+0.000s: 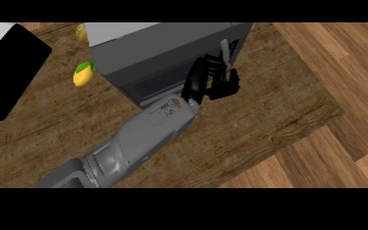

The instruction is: Pick up the milk, place it into the microwave and close the microwave

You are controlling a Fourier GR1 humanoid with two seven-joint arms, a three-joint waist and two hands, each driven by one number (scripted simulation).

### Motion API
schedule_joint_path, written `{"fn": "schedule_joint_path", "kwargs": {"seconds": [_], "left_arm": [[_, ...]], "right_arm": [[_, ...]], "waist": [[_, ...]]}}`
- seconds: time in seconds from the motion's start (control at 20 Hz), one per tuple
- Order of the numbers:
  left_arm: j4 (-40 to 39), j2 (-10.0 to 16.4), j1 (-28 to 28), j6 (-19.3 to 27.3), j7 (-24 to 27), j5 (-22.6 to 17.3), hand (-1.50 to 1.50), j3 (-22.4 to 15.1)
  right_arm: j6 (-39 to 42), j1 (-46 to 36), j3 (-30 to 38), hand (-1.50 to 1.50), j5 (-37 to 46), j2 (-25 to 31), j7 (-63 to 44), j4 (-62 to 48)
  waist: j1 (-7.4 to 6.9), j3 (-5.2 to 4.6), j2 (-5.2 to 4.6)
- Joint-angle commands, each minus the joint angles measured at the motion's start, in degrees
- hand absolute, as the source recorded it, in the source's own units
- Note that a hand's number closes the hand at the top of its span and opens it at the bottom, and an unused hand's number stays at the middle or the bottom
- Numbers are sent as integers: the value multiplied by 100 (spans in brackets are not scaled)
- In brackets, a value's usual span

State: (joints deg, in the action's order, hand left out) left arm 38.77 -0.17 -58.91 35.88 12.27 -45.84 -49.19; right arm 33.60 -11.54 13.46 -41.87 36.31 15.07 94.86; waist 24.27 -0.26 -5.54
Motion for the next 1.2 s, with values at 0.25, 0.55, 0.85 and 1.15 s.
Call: {"fn": "schedule_joint_path", "kwargs": {"seconds": [0.25,0.55,0.85,1.15], "left_arm": [[-599,274,-312,222,281,-310,150,362],[-737,461,-134,-120,431,-480,150,100],[-802,601,-84,-186,590,-680,-150,31],[-816,624,-108,-323,658,-871,-150,-53]], "right_arm": [[-156,0,423,-150,-221,219,-45,-36],[-200,134,555,-150,-321,332,-147,79],[-284,294,697,-150,-453,361,-216,152],[-228,427,791,-150,-651,420,-285,282]], "waist": [[-492,1,64],[-707,-7,58],[-840,-13,63],[-923,0,89]]}}
